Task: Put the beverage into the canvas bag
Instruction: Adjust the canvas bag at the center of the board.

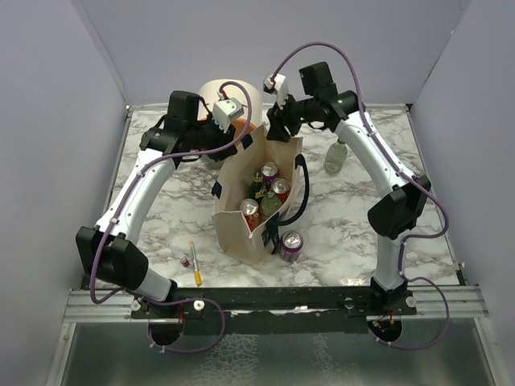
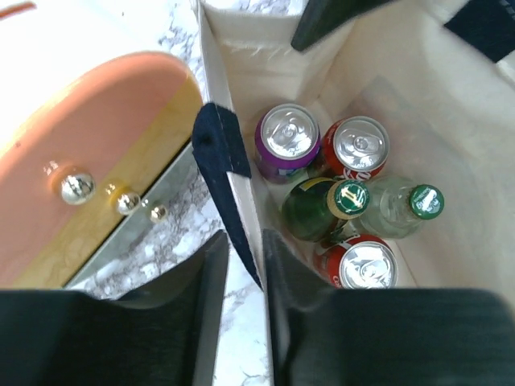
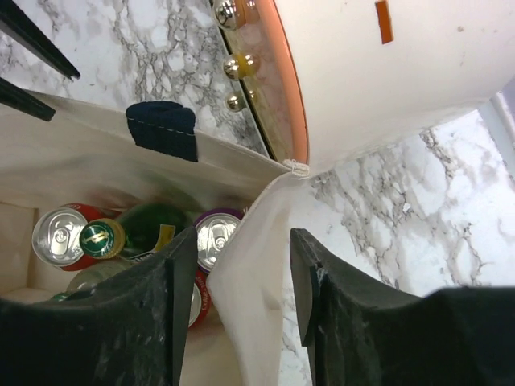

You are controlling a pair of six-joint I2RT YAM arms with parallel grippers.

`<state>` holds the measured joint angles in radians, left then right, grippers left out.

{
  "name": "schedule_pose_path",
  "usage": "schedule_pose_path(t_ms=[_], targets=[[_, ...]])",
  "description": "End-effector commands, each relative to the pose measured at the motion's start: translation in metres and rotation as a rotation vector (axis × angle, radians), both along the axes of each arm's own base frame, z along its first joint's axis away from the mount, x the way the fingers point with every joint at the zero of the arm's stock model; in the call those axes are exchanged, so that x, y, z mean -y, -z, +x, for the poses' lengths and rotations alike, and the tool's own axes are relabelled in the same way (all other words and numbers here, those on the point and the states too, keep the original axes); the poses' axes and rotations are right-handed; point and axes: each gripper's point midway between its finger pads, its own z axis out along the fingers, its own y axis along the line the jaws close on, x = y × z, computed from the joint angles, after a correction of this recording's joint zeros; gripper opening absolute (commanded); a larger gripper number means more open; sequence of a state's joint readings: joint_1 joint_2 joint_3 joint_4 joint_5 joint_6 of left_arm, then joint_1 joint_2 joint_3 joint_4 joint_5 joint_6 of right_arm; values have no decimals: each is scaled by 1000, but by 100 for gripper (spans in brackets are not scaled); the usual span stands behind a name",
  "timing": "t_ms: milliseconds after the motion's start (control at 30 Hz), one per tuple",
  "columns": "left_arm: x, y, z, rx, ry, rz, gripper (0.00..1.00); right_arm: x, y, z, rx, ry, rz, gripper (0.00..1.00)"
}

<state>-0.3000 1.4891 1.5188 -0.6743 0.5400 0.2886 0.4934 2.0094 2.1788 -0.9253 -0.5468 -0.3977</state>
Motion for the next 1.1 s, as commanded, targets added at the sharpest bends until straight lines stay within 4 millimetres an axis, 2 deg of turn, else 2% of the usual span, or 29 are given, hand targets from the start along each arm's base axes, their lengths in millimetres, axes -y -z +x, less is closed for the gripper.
schedule_pose_path(t_ms=[0,67,200,333,533,667,800,967,1067], targets=[[9,-39,-6,108,109,-51,33,13,-51,-8,123,42,35,56],[8,-49,-6,145,123,-43,40,22,-62,-10,157,74,31,65],[7,-66,-11,197,156,-37,55,43,-88,-14,222,153,36,70],[8,-77,-14,218,176,-52,70,85,-96,-6,254,280,6,73],[4,-84,-5,232,156,-53,81,194,-61,28,135,570,-23,88],[5,-85,-2,231,155,-57,83,235,-21,42,46,658,-78,92],[6,-84,-2,225,158,-58,83,249,16,51,-31,657,-136,92],[6,-82,2,228,152,-50,83,236,50,57,-119,582,-132,91],[6,-82,6,228,152,-45,83,234,71,59,-170,571,-143,87]])
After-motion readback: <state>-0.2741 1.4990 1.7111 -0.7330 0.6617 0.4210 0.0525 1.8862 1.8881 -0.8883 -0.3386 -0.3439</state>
